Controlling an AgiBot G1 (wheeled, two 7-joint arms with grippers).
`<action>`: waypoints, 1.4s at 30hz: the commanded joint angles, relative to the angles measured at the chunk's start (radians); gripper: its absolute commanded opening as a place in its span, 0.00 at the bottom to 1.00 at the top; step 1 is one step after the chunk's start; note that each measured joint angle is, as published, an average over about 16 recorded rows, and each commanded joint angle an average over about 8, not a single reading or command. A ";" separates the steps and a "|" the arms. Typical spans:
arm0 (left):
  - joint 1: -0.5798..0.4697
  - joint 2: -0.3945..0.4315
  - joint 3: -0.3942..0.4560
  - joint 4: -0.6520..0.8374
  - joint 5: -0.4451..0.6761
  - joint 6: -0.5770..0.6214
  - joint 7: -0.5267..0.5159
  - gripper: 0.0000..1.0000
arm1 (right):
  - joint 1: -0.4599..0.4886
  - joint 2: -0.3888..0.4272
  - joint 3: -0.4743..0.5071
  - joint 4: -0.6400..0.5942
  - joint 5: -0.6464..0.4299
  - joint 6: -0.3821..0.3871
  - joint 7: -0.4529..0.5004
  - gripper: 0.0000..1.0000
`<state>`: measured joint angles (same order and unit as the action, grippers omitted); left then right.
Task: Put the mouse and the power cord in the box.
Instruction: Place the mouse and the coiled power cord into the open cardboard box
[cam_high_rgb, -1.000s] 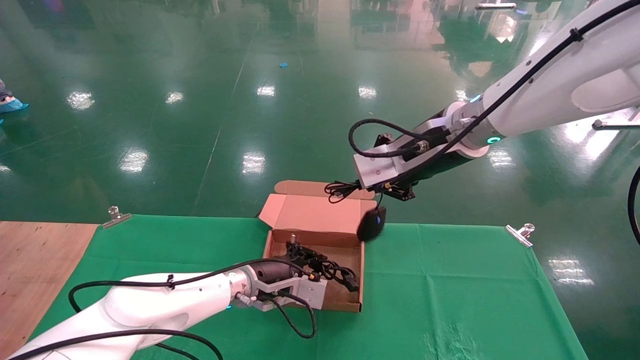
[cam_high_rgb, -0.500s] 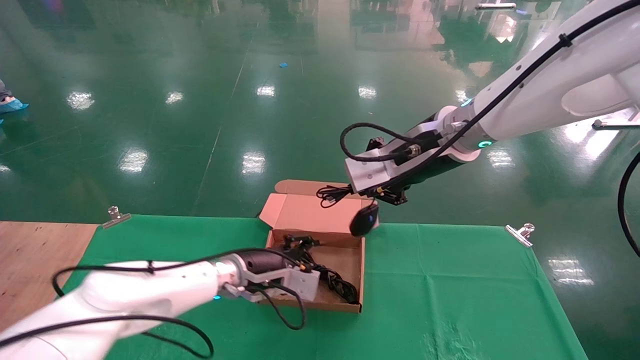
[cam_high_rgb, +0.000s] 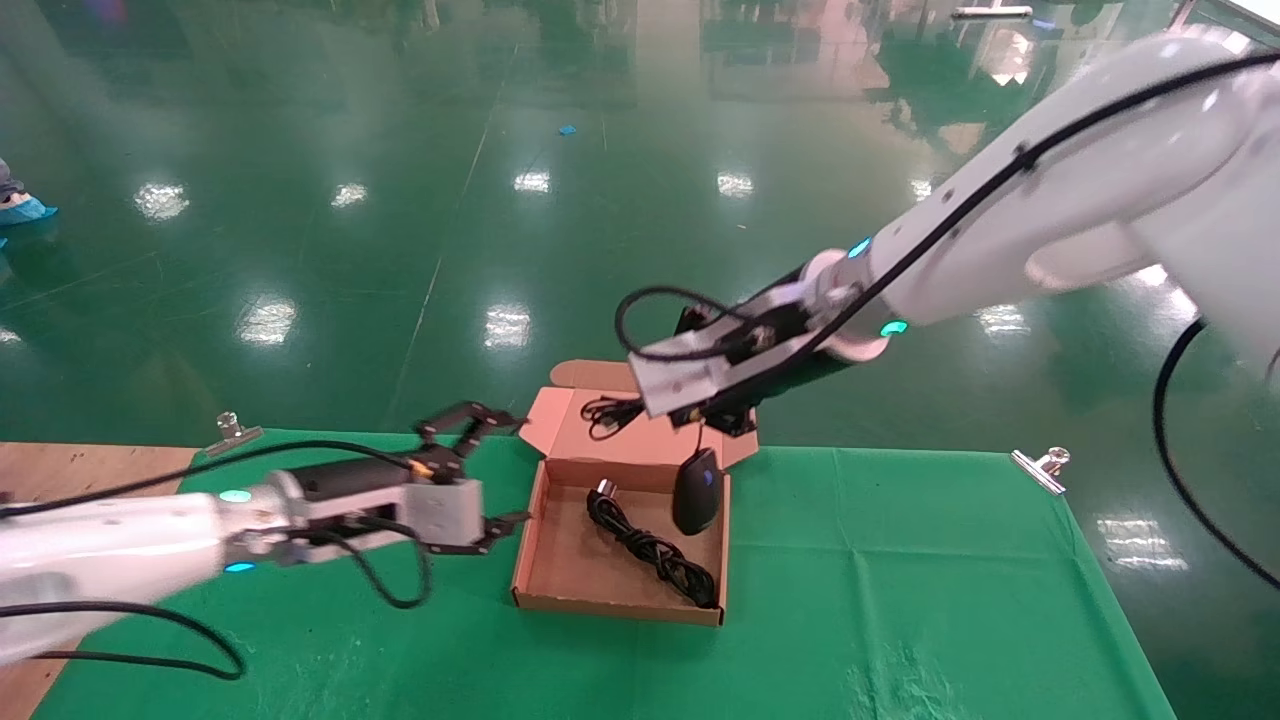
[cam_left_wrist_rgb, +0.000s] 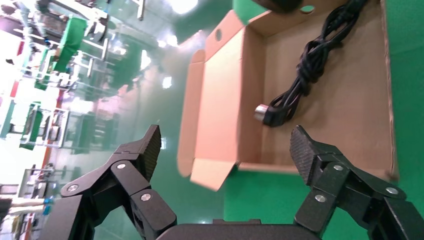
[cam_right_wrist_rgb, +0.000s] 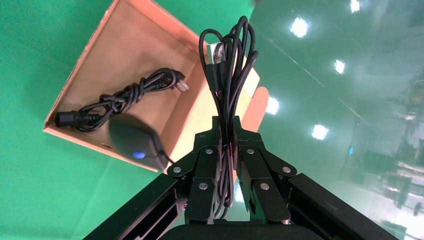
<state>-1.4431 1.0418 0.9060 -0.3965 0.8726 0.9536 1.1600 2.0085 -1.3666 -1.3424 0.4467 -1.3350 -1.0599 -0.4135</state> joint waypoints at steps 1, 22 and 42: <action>0.001 -0.038 -0.011 -0.011 -0.016 0.031 -0.003 1.00 | -0.014 -0.002 -0.012 0.024 -0.003 0.023 0.015 0.00; 0.070 -0.182 -0.080 -0.034 -0.168 0.201 -0.130 1.00 | -0.204 -0.003 -0.093 0.088 -0.004 0.370 0.048 0.00; 0.074 -0.186 -0.119 0.083 -0.239 0.341 -0.088 1.00 | -0.314 -0.006 -0.185 0.180 0.004 0.412 0.083 0.00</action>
<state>-1.3692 0.8555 0.7868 -0.3150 0.6336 1.2938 1.0718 1.6963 -1.3720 -1.5261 0.6203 -1.3332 -0.6475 -0.3317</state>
